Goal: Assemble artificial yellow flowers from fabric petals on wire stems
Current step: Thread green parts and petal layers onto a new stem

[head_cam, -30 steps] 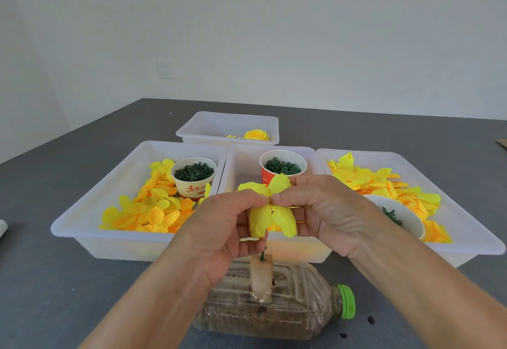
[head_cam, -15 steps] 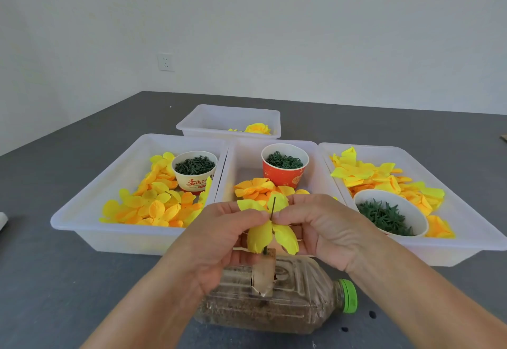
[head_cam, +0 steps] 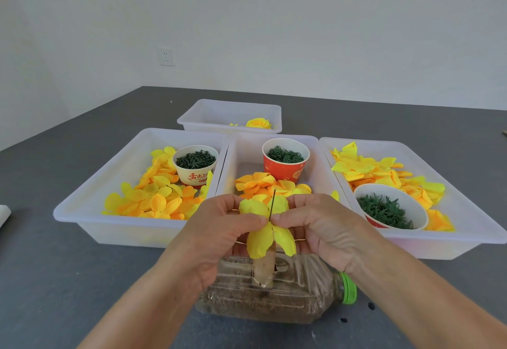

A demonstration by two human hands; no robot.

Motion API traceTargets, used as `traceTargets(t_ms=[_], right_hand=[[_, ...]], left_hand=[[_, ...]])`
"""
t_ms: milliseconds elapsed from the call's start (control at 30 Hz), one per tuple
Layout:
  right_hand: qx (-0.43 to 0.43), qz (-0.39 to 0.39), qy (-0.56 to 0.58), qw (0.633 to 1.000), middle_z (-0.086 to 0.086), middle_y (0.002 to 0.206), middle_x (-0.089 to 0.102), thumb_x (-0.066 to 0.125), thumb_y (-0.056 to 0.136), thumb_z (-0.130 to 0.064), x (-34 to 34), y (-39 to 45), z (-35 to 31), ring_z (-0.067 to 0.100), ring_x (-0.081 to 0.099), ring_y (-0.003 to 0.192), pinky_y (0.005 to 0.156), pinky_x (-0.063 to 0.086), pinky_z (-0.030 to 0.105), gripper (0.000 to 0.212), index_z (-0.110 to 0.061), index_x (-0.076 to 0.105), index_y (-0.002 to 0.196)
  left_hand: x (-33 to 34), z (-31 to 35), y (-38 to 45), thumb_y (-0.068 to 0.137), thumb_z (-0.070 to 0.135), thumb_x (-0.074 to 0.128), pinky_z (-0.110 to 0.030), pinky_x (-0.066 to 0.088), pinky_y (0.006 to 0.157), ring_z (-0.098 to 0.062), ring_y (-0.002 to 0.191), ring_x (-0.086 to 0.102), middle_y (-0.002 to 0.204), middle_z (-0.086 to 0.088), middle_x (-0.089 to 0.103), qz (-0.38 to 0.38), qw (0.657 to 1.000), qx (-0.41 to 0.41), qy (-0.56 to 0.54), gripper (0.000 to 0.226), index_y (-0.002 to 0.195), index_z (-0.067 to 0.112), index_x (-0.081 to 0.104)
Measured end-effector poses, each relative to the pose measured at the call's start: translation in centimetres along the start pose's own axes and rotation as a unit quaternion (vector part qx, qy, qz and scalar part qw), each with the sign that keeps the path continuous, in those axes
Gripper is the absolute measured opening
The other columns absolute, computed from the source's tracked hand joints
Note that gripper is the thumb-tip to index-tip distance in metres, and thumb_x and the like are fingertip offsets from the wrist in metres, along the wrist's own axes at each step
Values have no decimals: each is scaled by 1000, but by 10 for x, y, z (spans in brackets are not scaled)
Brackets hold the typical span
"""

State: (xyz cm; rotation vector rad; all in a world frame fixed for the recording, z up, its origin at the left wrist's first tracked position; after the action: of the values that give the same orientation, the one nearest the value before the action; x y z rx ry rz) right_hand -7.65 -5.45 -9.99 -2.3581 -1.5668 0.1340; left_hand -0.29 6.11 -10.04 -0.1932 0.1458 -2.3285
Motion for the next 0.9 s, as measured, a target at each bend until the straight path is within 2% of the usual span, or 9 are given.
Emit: traceTargets(t_ms=[233,367,567,733,800,833,900], right_hand=[[3,-18,19,1000,10,73,71,64,78,4,1,-2,0,18,67,58,49,54,27,15,-3,67,92],[29,-49,55,997,11,77,72,61,78,2,6,-2,5,21,69,63,67,57,38,14,-4,68,87],[12,-55,57,997,11,77,72,61,75,3,6,-3,5,21,68,63,67,57,38,15,-7,71,81],[21,-26,51,998,9,74,72,62,78,5,5,-5,6,19,67,59,56,55,31,17,-9,68,87],[-27,20,23,999,10,82,71,67,77,5,1,-8,4,20,68,66,54,55,30,31,-15,65,99],[-65,48,-8,997,10,90,70,69,75,5,-1,-10,2,22,68,74,59,55,33,39,-22,63,104],[-157,102,-102,977,2,102,66,73,72,-1,-2,-16,-3,20,65,91,73,56,39,44,-34,65,99]], left_hand=[[1,1,2,75,-3,70,-26,52,48,-17,57,67,72,-8,72,-4,1000,3,-12,20,92,6,64],[1,-1,2,74,-3,69,-26,51,47,-17,57,67,72,-8,72,-18,999,-13,-30,20,90,6,64],[1,-2,2,73,-7,68,-26,51,47,-18,57,67,71,-8,71,-23,998,-22,-45,24,93,4,62],[0,-4,2,72,-8,68,-29,54,50,-21,61,68,77,-12,72,-36,997,-33,-53,26,95,2,62],[1,-6,2,73,-8,66,-29,55,49,-22,59,67,75,-12,71,-36,996,-43,-66,25,95,2,61],[0,-7,2,74,-9,65,-29,54,49,-21,57,66,73,-12,71,-32,996,-46,-70,24,95,2,61],[0,-8,2,75,-9,65,-28,54,48,-20,55,64,72,-10,70,-24,997,-42,-67,23,95,3,61]])
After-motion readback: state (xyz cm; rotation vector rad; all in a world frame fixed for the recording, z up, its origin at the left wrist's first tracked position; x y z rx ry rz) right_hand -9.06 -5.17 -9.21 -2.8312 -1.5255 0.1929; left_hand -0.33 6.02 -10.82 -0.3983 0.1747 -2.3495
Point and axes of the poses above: each hand's wrist, its own y-axis towards the middle knuckle, its own x-axis out of the palm, z = x × y, the point moved 5 cm from there along y, towards the middle knuckle
